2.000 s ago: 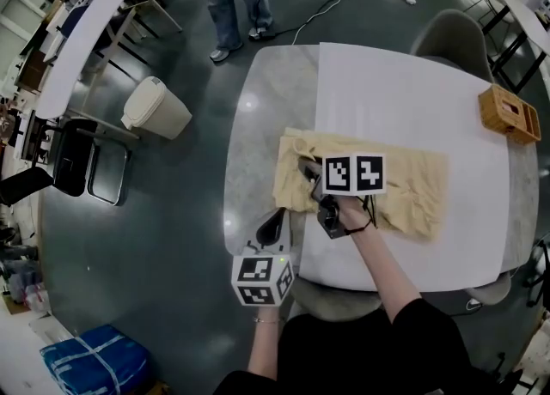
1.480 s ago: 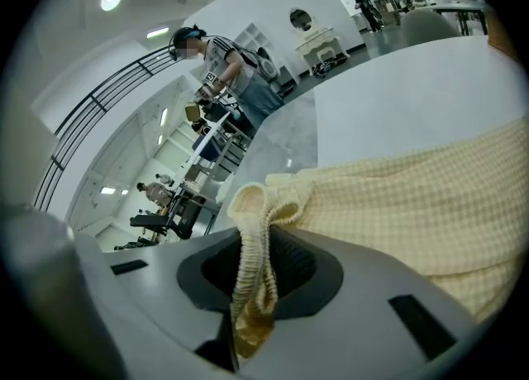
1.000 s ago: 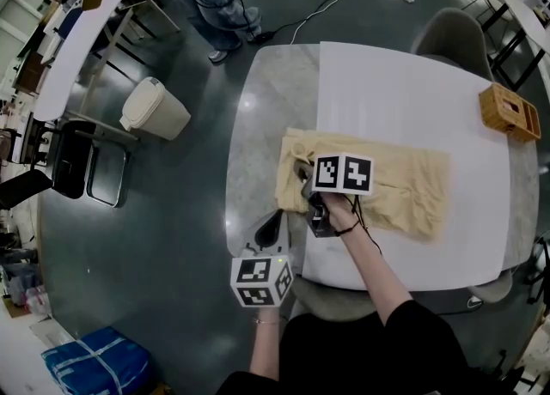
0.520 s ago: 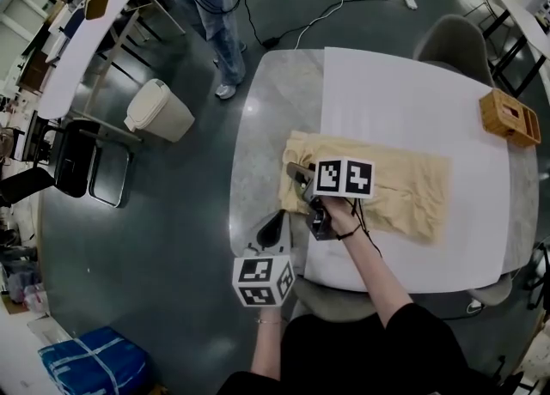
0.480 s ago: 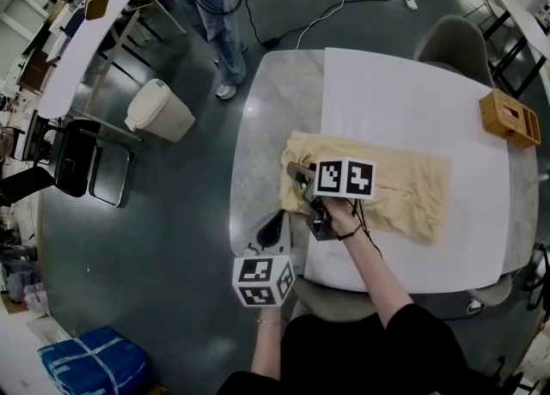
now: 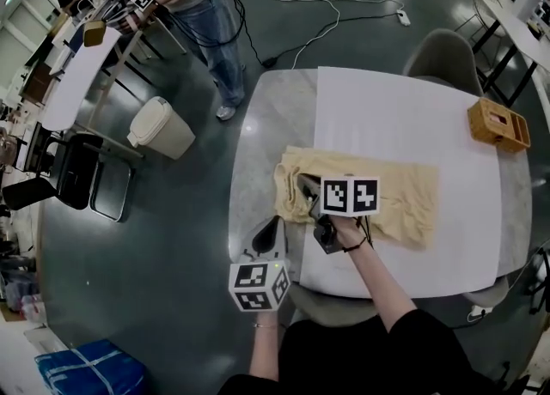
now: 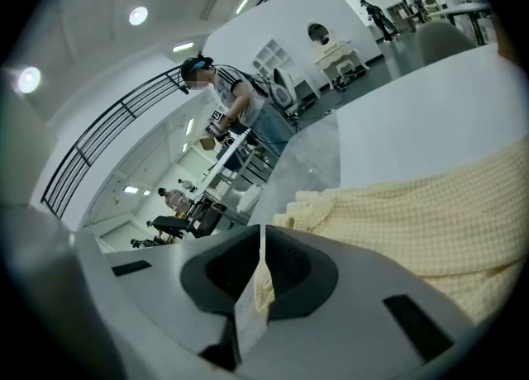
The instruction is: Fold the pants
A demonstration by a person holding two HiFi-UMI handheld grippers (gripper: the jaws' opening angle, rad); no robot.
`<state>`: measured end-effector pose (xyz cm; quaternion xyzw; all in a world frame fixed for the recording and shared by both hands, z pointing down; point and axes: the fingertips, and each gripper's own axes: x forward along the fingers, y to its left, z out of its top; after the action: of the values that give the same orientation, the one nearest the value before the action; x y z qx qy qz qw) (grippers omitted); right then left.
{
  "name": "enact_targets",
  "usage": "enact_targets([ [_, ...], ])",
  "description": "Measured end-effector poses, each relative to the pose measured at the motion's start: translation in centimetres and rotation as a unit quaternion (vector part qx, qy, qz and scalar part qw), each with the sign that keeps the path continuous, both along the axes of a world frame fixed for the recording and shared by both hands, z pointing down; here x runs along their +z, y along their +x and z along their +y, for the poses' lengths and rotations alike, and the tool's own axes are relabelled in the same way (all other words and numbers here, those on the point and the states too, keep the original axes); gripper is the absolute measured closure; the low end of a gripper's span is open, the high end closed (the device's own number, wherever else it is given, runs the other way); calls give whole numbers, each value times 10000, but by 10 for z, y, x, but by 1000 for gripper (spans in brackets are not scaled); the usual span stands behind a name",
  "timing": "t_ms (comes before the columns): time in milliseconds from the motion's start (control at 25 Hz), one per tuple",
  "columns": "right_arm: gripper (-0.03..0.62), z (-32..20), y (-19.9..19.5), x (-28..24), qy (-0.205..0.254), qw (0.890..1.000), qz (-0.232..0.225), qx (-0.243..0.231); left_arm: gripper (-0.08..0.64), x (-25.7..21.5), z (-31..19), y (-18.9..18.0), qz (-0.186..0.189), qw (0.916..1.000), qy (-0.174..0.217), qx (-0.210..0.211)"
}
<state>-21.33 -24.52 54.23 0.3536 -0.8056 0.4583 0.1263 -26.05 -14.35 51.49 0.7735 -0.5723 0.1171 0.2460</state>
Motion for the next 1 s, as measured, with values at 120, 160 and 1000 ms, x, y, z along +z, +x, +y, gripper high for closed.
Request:
enact_targets([
  [120, 575, 6, 9, -16, 307, 9994, -16, -127, 546, -11, 0, 3, -30, 9999, 142, 41],
  [160, 577, 8, 13, -21, 389, 9991, -55, -159, 546, -15, 0, 4, -43, 9998, 188, 55],
  [1000, 578, 55, 204, -81, 1556, 9870, -47, 409, 546, -71, 1, 96, -170, 9925, 906, 808],
])
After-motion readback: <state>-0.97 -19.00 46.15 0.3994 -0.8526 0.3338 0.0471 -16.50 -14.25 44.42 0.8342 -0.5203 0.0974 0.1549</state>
